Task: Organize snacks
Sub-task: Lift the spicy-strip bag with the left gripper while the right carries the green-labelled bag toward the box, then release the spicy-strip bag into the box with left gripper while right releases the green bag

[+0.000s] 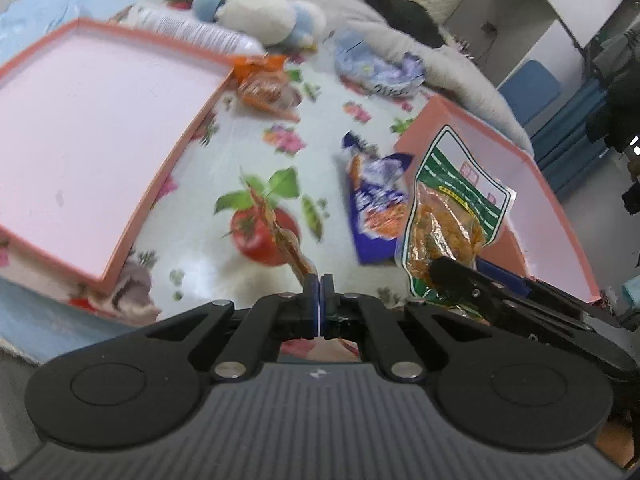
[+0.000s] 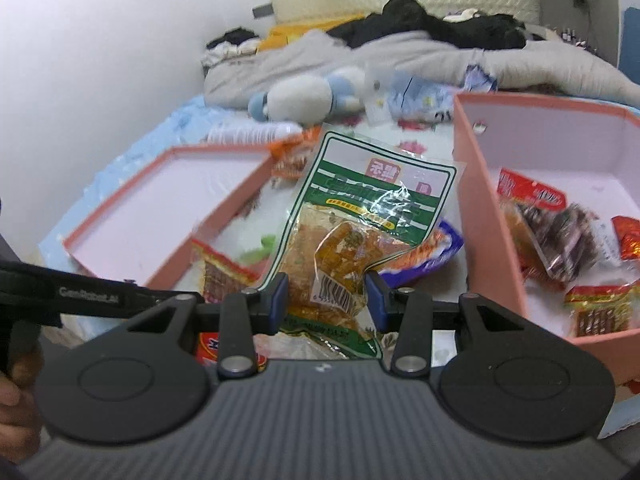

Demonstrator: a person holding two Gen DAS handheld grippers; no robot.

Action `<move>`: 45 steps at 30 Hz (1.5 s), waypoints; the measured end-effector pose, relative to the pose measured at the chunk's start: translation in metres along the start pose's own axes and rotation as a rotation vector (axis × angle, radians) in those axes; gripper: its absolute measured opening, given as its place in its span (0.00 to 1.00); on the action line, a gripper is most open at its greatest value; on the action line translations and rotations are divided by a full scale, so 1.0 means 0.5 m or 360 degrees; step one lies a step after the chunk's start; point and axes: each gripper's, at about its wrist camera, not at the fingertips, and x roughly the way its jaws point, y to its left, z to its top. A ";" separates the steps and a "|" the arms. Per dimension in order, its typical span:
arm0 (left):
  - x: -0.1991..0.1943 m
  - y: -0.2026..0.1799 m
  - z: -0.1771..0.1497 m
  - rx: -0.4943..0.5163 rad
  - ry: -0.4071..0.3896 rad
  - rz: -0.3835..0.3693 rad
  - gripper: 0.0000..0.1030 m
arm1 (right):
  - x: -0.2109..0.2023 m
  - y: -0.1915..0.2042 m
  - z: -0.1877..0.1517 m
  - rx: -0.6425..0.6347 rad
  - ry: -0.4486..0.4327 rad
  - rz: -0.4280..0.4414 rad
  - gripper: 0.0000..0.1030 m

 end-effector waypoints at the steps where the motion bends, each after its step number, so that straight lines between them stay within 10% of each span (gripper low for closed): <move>1: -0.004 -0.010 0.006 0.0020 -0.0007 -0.0004 0.00 | -0.010 -0.004 0.006 0.0011 -0.0014 -0.0010 0.43; 26: -0.107 -0.345 0.090 0.0485 -0.0172 -0.0264 0.00 | -0.256 -0.147 0.045 0.0183 -0.0232 -0.0344 0.43; 45: 0.190 -0.570 0.241 0.0746 0.0009 -0.0225 0.00 | -0.078 -0.370 0.136 0.0228 -0.0037 -0.0546 0.43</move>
